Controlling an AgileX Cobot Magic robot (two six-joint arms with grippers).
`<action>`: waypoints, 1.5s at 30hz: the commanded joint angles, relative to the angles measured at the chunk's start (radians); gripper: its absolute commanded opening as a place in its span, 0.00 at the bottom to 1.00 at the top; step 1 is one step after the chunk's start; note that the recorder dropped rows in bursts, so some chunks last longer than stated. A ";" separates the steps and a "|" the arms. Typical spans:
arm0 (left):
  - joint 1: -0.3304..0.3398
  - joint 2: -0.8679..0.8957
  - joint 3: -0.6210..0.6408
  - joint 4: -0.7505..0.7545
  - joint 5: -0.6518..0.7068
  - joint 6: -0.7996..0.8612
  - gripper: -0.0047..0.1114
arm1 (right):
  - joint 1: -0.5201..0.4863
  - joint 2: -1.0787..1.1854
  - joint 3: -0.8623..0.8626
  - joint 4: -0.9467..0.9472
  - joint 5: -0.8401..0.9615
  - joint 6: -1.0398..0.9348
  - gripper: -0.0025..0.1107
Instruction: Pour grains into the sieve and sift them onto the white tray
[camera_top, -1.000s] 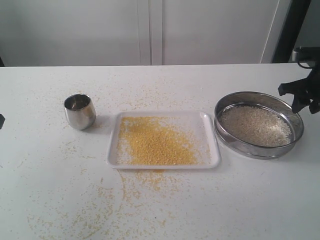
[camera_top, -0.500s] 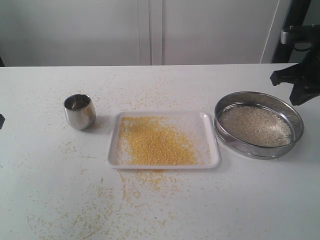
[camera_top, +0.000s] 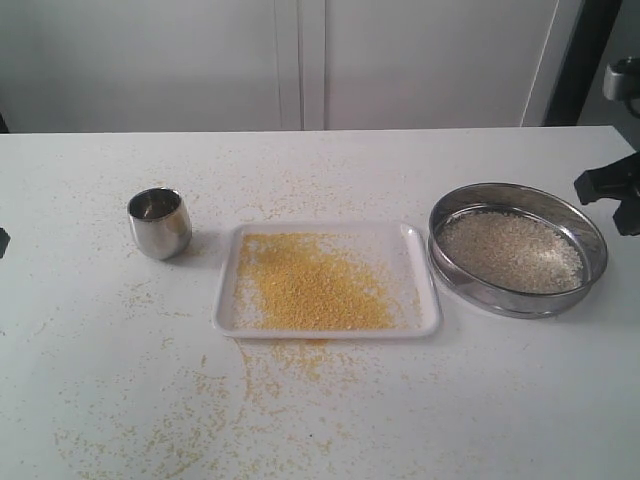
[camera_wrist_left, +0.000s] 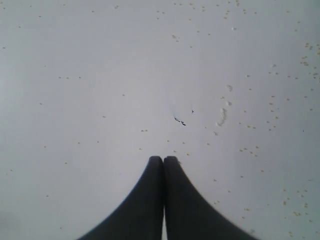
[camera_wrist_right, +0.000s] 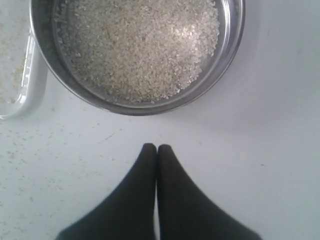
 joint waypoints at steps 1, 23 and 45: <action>0.002 -0.011 0.003 0.005 0.009 -0.005 0.04 | 0.001 -0.129 0.091 0.012 -0.053 -0.025 0.02; 0.002 -0.011 0.003 0.005 0.009 -0.005 0.04 | 0.121 -0.650 0.426 0.142 -0.262 -0.078 0.02; 0.002 -0.011 0.003 0.005 0.009 -0.005 0.04 | 0.123 -0.834 0.482 0.152 -0.381 -0.080 0.02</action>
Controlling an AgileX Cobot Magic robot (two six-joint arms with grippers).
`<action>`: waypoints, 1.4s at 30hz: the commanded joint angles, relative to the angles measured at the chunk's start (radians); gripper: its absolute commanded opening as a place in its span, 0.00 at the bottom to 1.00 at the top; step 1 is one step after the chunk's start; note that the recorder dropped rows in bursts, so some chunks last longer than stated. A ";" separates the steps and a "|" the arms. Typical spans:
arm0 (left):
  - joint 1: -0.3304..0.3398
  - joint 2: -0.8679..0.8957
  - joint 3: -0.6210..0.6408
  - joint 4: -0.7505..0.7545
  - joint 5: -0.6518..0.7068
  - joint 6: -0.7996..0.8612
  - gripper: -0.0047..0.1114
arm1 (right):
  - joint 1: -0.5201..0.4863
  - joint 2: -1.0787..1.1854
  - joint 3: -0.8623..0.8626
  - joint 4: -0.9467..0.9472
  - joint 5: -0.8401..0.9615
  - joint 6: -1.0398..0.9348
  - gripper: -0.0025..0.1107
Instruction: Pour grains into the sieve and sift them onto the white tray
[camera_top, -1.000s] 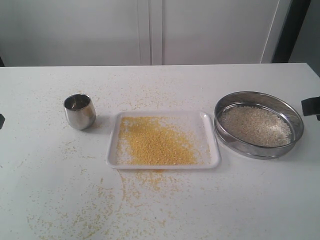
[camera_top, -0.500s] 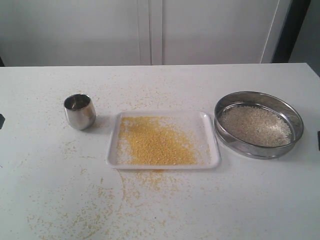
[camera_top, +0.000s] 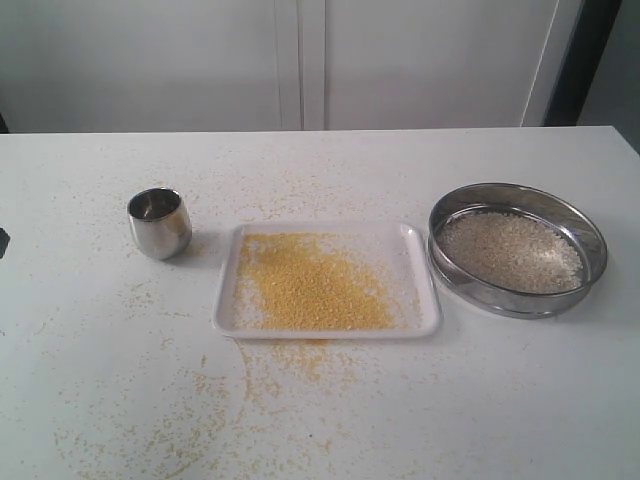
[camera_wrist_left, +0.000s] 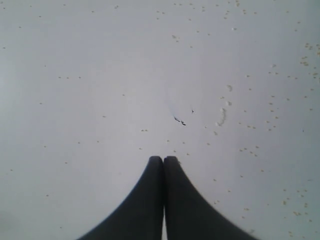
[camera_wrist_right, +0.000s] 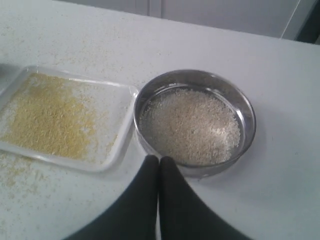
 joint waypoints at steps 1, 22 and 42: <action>0.002 -0.011 0.003 0.005 0.009 -0.005 0.04 | 0.005 -0.052 0.034 -0.007 -0.161 -0.016 0.02; 0.002 -0.011 0.003 0.005 0.011 -0.005 0.04 | 0.005 -0.402 0.217 -0.027 -0.288 0.023 0.02; 0.002 -0.011 0.003 0.005 0.009 -0.005 0.04 | 0.005 -0.619 0.516 -0.192 -0.322 0.256 0.02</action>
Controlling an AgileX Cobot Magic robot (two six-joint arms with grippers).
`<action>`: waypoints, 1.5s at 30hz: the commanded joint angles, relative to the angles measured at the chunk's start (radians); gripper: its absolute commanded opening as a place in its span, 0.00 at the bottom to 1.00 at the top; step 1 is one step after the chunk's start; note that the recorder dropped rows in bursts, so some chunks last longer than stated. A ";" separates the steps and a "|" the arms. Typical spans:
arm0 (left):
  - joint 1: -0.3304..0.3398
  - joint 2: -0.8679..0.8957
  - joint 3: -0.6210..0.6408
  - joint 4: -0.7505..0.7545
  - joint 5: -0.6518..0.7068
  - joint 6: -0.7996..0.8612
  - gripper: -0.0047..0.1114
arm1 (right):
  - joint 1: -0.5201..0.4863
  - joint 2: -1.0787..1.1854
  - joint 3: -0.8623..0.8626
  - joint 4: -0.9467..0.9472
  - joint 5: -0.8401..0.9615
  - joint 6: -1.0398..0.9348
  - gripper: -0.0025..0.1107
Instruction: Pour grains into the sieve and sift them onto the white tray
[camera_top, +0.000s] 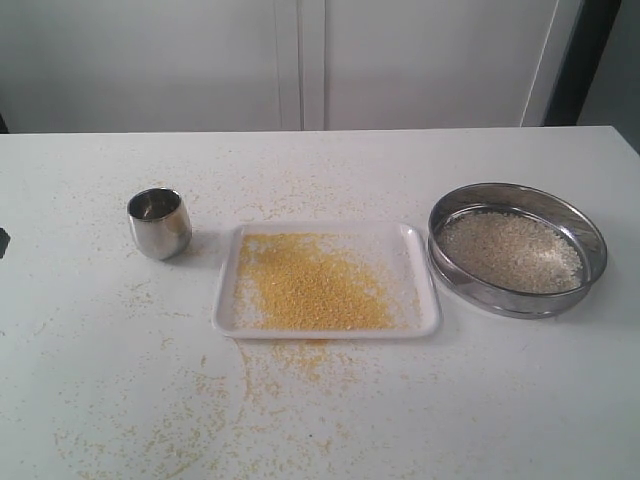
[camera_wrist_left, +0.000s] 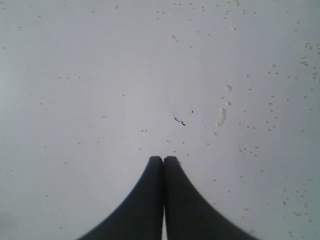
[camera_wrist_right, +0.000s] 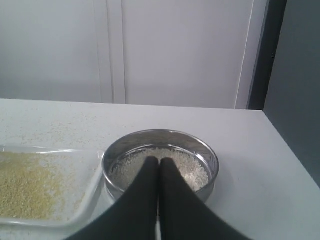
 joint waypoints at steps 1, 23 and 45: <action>0.002 -0.011 0.003 0.005 0.009 -0.005 0.04 | 0.002 -0.010 0.081 -0.014 -0.012 0.006 0.02; 0.002 -0.011 0.003 0.005 0.009 -0.005 0.04 | 0.002 -0.010 0.163 -0.014 0.024 0.005 0.02; 0.002 -0.114 0.003 -0.151 -0.051 -0.005 0.04 | 0.002 -0.010 0.163 -0.014 0.024 0.005 0.02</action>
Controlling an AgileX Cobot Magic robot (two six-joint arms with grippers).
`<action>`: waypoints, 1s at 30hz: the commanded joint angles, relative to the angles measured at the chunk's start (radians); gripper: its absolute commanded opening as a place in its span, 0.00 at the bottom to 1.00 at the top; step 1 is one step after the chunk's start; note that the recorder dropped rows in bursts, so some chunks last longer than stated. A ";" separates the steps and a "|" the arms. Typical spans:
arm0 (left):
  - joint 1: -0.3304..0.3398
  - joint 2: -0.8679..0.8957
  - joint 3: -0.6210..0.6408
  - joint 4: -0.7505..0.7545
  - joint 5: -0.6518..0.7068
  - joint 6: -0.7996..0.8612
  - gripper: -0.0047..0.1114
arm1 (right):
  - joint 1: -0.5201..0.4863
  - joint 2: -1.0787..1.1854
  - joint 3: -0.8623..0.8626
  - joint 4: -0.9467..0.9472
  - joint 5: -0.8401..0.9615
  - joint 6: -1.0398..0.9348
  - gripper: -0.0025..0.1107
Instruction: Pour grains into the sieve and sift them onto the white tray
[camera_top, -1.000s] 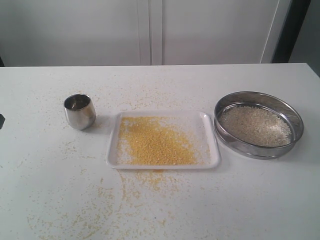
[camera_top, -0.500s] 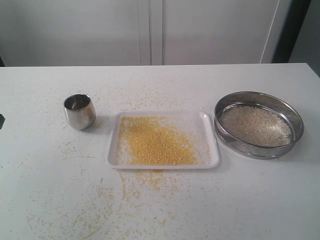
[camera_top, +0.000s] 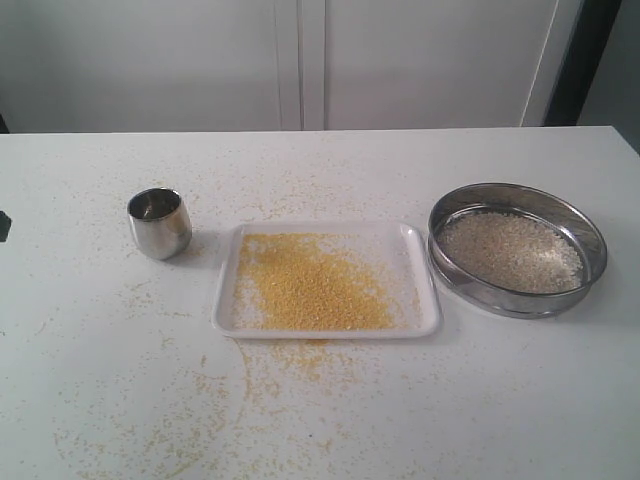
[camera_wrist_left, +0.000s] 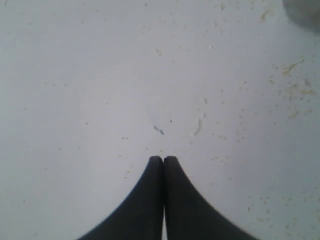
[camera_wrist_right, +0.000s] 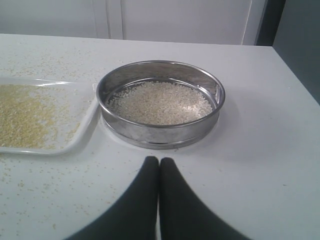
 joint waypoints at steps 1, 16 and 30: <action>0.002 -0.070 0.003 -0.087 -0.050 -0.005 0.04 | 0.002 -0.005 0.005 -0.005 -0.002 0.005 0.02; 0.002 -0.347 0.016 -0.182 -0.050 0.219 0.04 | 0.002 -0.005 0.005 -0.005 -0.002 0.005 0.02; 0.002 -0.704 0.282 -0.165 -0.161 0.306 0.04 | 0.002 -0.005 0.005 -0.005 -0.002 0.005 0.02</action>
